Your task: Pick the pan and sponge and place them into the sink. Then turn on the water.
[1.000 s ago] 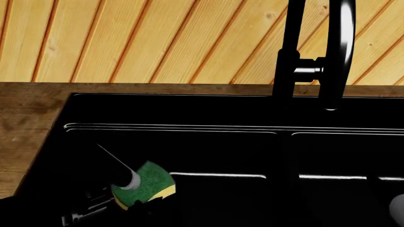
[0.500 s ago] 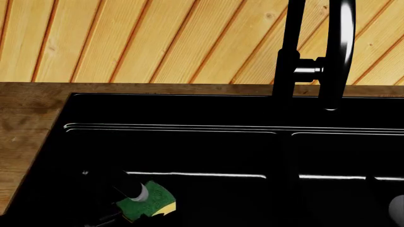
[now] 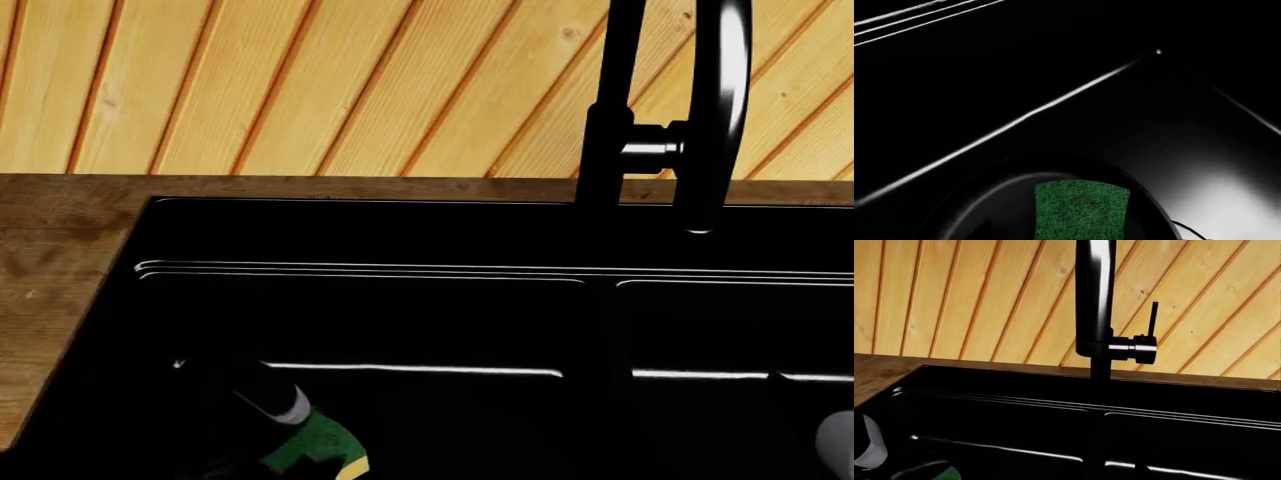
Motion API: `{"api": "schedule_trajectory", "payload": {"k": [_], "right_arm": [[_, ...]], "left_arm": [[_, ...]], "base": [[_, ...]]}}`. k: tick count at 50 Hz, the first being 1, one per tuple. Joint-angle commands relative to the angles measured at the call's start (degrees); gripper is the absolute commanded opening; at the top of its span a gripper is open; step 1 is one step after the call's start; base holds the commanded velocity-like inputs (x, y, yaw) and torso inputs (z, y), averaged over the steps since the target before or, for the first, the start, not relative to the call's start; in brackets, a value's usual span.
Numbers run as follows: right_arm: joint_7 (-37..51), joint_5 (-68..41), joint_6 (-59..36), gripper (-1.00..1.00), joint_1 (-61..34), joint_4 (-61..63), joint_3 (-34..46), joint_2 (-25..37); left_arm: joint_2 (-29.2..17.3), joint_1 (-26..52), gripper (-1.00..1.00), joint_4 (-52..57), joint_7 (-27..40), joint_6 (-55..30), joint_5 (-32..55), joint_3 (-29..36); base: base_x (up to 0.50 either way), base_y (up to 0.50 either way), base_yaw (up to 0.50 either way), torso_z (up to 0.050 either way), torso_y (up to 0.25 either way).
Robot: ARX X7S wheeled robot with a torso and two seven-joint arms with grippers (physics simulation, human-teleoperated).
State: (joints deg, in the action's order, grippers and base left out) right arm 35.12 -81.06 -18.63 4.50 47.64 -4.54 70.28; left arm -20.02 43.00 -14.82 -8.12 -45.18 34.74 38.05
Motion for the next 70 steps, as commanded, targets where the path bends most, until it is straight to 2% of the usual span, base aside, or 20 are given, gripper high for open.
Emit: {"api": "schedule_trajectory", "payload": {"k": [1, 11, 13, 18, 20, 21, 22, 25, 29, 30, 34, 52, 70], "right_arm": [[0.0, -0.2, 0.2, 1.0, 0.5, -0.4, -1.1, 0.0], [1.5, 2.7, -0.6, 1.0, -0.2, -2.8, -0.3, -0.7], [-0.4, 4.0, -0.1, 1.0, 0.4, -3.8, -0.2, -1.5], [-2.5, 8.4, 0.3, 1.0, 1.2, -5.0, 0.2, -2.3], [-3.5, 7.8, 2.4, 1.0, 3.8, -6.6, -2.2, -3.9], [-4.1, 7.8, 2.7, 1.0, 4.1, -7.0, -2.1, -4.5], [-4.8, 9.0, 3.9, 1.0, 4.4, -7.0, -2.5, -5.6], [-2.6, 11.6, 1.0, 1.0, 2.5, -6.5, -0.3, -3.9], [-2.5, 8.9, 0.1, 1.0, 3.4, -7.1, -1.2, -2.5], [-2.8, 8.1, 1.0, 1.0, 3.5, -7.2, -1.8, -3.3], [-2.2, 8.6, 2.0, 1.0, 4.3, -7.3, -3.3, -4.0], [-2.3, 10.9, 0.9, 1.0, 3.4, -7.3, -1.9, -4.0], [-2.4, 11.2, 0.9, 1.0, 4.3, -6.8, -2.4, -4.4]], "left_arm": [[-2.3, -0.5, 1.0, 9.4, 3.3, -3.2, 2.9, -2.4], [-5.2, 0.0, 1.0, 20.9, 9.5, -7.0, 6.9, -8.3], [-6.1, 0.0, 1.0, 22.5, 13.3, -5.8, 3.5, -8.3], [-5.6, -0.1, 1.0, 23.4, 17.5, -8.6, 7.6, -14.4], [-7.0, -0.1, 1.0, 24.5, 19.4, -9.1, 7.6, -16.1], [-6.1, -0.3, 1.0, 24.6, 21.7, -8.8, 7.4, -17.5], [-6.7, -0.2, 1.0, 25.4, 21.6, -8.3, 6.4, -16.8], [-7.8, -0.9, 1.0, 27.5, 23.3, -8.8, 8.4, -20.3], [-7.8, -2.3, 1.0, 28.3, 28.1, -10.1, 9.9, -25.0], [-8.8, -3.3, 1.0, 28.9, 27.3, -9.2, 8.8, -23.7], [-8.7, -5.1, 1.0, 29.3, 28.4, -9.0, 9.8, -25.5], [-9.4, -6.4, 1.0, 30.8, 29.2, -9.1, 11.2, -27.2], [-9.5, -6.5, 1.0, 30.5, 29.4, -8.3, 10.7, -26.9]], "base": [[0.0, 0.0, 0.0, 0.0, 0.0], [0.0, 0.0, 0.0, 0.0, 0.0], [0.0, 0.0, 0.0, 0.0, 0.0], [0.0, 0.0, 0.0, 0.0, 0.0], [0.0, 0.0, 0.0, 0.0, 0.0], [0.0, 0.0, 0.0, 0.0, 0.0], [0.0, 0.0, 0.0, 0.0, 0.0], [0.0, 0.0, 0.0, 0.0, 0.0], [0.0, 0.0, 0.0, 0.0, 0.0], [0.0, 0.0, 0.0, 0.0, 0.0], [0.0, 0.0, 0.0, 0.0, 0.0], [0.0, 0.0, 0.0, 0.0, 0.0], [0.0, -0.42, 0.0, 0.0, 0.0]]}}
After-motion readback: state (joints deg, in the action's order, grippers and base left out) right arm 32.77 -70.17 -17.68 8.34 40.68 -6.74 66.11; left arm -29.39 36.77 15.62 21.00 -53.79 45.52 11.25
